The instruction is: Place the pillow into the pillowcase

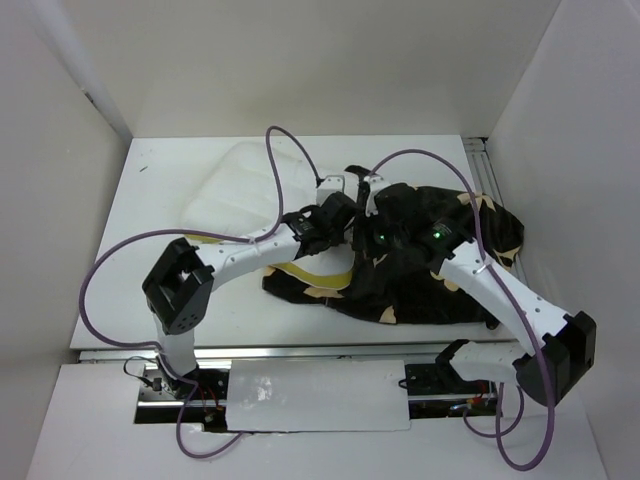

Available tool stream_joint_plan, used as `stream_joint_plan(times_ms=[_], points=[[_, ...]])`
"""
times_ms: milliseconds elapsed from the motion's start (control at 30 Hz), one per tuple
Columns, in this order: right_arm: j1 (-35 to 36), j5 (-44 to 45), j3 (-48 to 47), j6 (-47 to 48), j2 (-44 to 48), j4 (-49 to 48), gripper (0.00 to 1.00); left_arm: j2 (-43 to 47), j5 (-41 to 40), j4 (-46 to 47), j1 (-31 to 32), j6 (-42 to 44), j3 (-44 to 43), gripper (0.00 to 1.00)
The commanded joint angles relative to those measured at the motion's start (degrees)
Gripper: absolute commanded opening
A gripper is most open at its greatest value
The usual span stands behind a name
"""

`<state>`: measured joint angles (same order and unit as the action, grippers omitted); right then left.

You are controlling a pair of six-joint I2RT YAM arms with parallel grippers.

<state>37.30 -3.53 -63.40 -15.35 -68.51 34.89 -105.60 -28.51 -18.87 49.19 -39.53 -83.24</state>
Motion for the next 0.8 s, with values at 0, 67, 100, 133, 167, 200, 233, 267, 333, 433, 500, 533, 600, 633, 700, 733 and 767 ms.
stream_joint_plan(times_ms=[0, 67, 100, 133, 167, 200, 233, 267, 333, 433, 500, 533, 600, 633, 700, 733, 767], points=[[-2.5, -13.7, -4.9, -1.0, 2.8, -1.6, 0.00, -2.1, -5.2, 7.8, -0.4, -14.0, -0.5, 0.00], [-4.9, -16.2, -4.4, -2.4, 4.1, -2.1, 0.00, -2.6, -5.9, 7.0, -0.4, -19.9, -0.5, 0.00], [-7.2, -17.3, -4.4, -2.9, 4.1, -2.1, 0.00, -2.6, -6.8, 5.7, -0.4, -22.1, 0.0, 0.00], [-8.4, -20.0, -3.5, -2.9, 4.7, -3.0, 0.00, -2.6, -6.8, 5.7, -0.4, -23.3, 0.0, 0.00], [-11.0, -21.8, -2.4, -4.2, 5.3, -4.4, 0.00, -0.9, -6.1, 5.7, -0.4, -26.2, 1.7, 0.00], [-12.3, -23.9, -2.4, -4.2, 5.3, -5.0, 0.00, -0.3, -6.6, 5.7, -0.4, -28.0, 2.3, 0.00], [-13.6, -26.5, -2.4, -4.2, 5.3, -5.5, 0.00, 0.3, -6.6, 5.7, -0.4, -29.6, 2.8, 0.00], [-14.7, -31.5, -2.4, -4.2, 5.3, -5.5, 0.00, 0.8, -7.4, 7.5, -0.4, -30.3, 3.3, 0.00], [-17.7, -36.0, -3.0, -4.8, 4.6, -5.5, 0.00, 1.4, -9.4, 7.5, -0.4, -32.6, 3.3, 0.00], [-19.6, -39.9, -4.5, -3.6, 3.0, -1.9, 0.00, 1.5, -8.7, 6.1, -2.4, -30.8, -1.3, 0.00], [-19.6, -39.7, -5.1, -3.6, 3.0, -2.5, 0.00, 1.5, -7.8, 7.3, -3.0, -30.8, -1.8, 0.00], [-19.6, -40.6, -3.2, -4.3, 3.0, -3.3, 0.00, 2.1, -7.2, 9.7, -3.0, -29.7, -1.0, 0.00], [-20.2, -43.6, -2.1, -5.4, 3.0, -5.2, 0.00, 2.1, -6.0, 9.7, -3.0, -32.3, -1.0, 0.00], [-20.9, -44.4, -1.2, -6.1, 3.0, -6.3, 0.00, 2.1, -5.0, 9.7, -3.0, -35.2, -1.0, 0.00], [-21.4, -47.1, -0.2, -7.8, 3.0, -8.1, 0.00, 1.5, -3.5, 11.2, -3.0, -36.3, -0.4, 0.00], [-21.4, -47.9, -0.1, -8.3, 3.0, -9.7, 0.00, 1.5, -2.7, 11.2, -2.4, -37.0, -1.0, 0.00], [-21.9, -47.9, 0.7, -9.7, 3.0, -10.5, 0.00, 0.8, -1.6, 11.2, -2.4, -38.1, -1.7, 0.00]])
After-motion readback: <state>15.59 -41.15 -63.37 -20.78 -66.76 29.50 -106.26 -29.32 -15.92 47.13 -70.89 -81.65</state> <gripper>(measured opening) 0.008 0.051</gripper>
